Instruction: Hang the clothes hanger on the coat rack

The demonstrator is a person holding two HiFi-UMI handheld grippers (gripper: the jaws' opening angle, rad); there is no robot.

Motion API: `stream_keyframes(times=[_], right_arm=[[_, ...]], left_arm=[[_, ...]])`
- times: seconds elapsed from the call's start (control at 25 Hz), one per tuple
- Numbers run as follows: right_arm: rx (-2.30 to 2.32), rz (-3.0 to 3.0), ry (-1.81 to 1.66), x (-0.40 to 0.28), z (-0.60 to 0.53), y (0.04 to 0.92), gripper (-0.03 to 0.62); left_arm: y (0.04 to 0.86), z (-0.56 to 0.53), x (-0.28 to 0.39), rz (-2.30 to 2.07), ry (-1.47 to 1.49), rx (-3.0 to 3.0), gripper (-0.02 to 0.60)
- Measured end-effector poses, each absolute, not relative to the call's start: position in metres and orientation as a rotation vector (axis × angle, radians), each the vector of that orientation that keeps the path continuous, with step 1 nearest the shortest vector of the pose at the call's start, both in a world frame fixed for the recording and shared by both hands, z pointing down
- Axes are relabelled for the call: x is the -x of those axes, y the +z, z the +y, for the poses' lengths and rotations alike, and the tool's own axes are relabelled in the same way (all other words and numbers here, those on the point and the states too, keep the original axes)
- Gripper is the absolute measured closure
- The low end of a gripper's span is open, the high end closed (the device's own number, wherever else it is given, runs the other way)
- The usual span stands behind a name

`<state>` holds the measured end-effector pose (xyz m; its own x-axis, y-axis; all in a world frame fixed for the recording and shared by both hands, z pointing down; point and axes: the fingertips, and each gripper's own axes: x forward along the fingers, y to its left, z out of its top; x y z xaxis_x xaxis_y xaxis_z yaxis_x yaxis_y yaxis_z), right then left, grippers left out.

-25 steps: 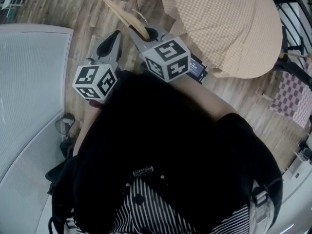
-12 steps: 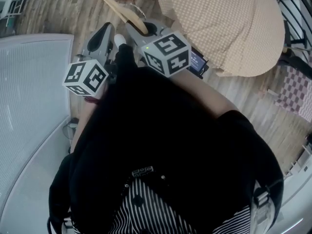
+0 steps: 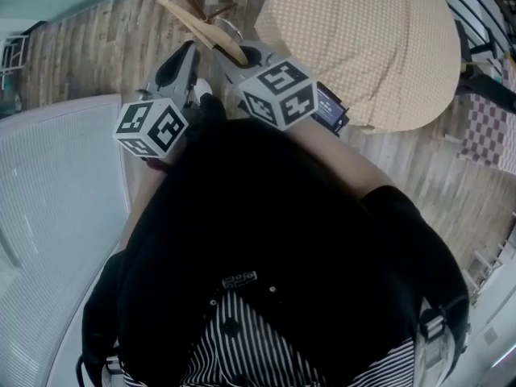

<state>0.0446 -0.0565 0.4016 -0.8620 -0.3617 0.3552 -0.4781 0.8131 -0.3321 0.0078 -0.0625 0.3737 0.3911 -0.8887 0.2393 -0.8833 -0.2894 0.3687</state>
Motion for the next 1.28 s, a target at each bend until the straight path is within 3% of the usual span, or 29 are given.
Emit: stream_keyframes(times=[0.8,1.28], right_arm=[[-0.609,-2.577,0.624,0.168,-0.168,0.411,0.592],[-0.712,-2.533,0.629,0.241,-0.215,0.432,0.592]], left_arm=[[0.362,-0.195,0.194,-1.367,-0.032,-2.291,0.581],[0.392,-0.238,0.257,-1.233,-0.017,-2.315,0.581]])
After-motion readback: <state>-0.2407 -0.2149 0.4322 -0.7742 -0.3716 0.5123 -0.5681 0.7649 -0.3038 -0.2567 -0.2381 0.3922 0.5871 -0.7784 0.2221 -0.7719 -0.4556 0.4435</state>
